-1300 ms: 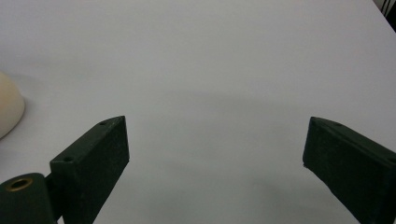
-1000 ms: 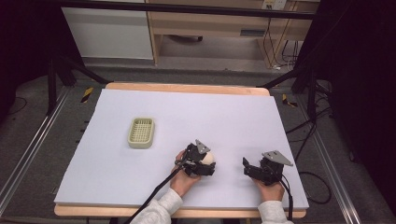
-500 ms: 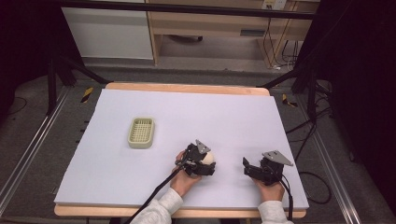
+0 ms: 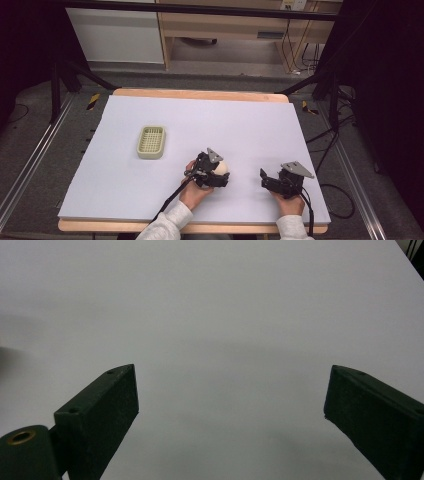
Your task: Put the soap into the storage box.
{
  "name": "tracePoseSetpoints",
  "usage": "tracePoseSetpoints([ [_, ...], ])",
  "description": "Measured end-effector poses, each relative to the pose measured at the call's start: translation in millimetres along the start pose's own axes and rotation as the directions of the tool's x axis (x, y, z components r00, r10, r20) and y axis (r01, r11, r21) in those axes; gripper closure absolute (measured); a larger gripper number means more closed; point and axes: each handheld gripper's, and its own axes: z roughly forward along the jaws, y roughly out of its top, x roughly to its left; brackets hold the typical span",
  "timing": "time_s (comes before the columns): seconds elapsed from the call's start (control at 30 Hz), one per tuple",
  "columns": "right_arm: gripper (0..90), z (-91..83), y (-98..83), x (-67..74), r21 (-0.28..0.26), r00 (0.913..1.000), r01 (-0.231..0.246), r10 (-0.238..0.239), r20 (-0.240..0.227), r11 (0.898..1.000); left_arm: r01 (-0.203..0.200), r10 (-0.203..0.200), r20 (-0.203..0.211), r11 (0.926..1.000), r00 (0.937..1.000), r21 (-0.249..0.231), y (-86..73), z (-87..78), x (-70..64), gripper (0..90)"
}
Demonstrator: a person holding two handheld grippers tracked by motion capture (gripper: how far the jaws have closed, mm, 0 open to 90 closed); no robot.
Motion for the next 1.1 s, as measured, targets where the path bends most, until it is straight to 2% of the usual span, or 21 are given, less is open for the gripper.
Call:
tracePoseSetpoints([
  [0.37,7.7,-0.1,-0.3,-0.1,-0.001,1.0000,-0.003,0.003,-0.001,1.000,-0.001,0.001,-0.017,0.9998,0.9999,-0.021,3.5,-24.8,12.2,24.0],
  [0.47,7.7,0.0,-0.4,0.1,0.001,1.0000,-0.005,0.005,-0.002,1.000,-0.008,0.007,-0.030,0.9997,0.9995,-0.023,3.7,-34.2,19.4,24.0],
  [0.63,7.8,0.2,-0.5,0.4,0.003,1.0000,-0.007,0.007,-0.005,1.000,0.014,-0.016,-0.043,0.9991,0.9989,-0.040,3.4,-46.5,31.0,24.0],
  [0.8,7.8,1.0,-0.7,0.4,0.006,1.0000,-0.002,0.002,-0.003,1.000,0.011,-0.014,-0.063,0.9990,0.9979,-0.044,2.6,-57.9,43.0,24.0],
  [1.1,7.8,1.5,-1.1,0.2,0.010,1.0000,-0.002,0.002,0.000,1.000,0.032,-0.036,-0.091,0.9982,0.9952,-0.051,-1.1,-71.5,62.7,24.0],
])
